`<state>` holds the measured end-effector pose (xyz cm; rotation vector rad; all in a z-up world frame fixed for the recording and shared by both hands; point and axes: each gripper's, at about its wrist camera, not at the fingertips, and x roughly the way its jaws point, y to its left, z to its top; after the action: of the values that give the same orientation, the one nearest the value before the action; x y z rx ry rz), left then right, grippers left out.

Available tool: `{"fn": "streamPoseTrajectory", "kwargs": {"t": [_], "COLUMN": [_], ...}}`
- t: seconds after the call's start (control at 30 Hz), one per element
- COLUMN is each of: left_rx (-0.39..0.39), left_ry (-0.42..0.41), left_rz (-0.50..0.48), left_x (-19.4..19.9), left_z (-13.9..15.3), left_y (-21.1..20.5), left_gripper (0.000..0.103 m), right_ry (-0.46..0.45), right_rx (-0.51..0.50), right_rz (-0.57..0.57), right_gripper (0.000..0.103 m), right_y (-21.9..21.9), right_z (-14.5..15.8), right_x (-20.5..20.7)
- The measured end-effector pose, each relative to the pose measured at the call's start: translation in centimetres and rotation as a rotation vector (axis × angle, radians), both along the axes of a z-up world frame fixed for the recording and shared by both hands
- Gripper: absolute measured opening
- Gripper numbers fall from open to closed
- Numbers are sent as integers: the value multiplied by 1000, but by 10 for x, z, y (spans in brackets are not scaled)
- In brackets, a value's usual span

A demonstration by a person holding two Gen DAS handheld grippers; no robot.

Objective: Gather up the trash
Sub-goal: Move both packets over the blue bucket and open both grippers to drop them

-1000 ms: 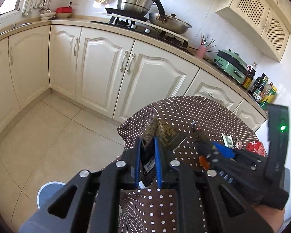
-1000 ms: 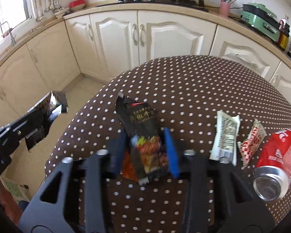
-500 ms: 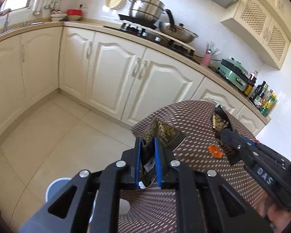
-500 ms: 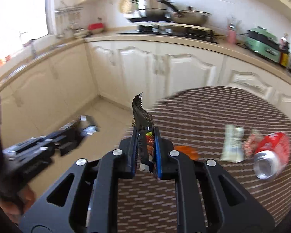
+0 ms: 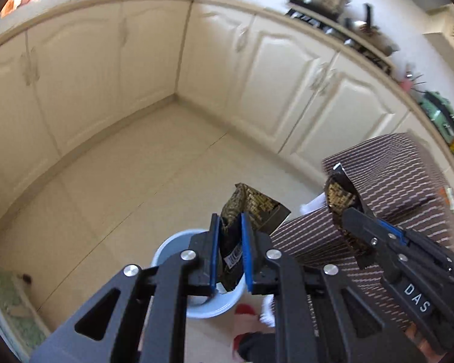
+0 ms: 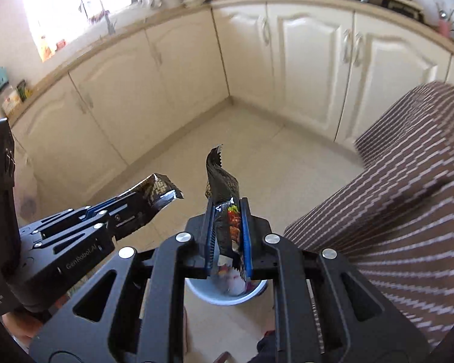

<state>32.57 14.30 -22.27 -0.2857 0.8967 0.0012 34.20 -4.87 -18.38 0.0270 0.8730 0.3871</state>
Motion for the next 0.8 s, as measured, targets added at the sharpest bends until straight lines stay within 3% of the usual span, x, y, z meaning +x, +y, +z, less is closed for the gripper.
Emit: {"fn": "streamPoseTrajectory", "kwargs": {"t": [0.1,0.3,0.4,0.8], "left_rx": [-14,-72,-57,-25], "left_ry": [56,101,98,104], "left_rz": [19,0,-2,-2], "left_x": [6,18,19,15], "left_z": [-26,-48,-49,-46], "left_y": [18,25,25,20], "left_gripper": [14,19,30,31], "right_ry": [51,100,113,136], "right_rx": [-14,-28,-30,-23], "right_rz": [16,10,11,22], "right_gripper": [15,15,15,15], "right_y": [20,31,33,40], "right_z": [-26,-53,-57,-69], "right_x": [8,17,21,21]}}
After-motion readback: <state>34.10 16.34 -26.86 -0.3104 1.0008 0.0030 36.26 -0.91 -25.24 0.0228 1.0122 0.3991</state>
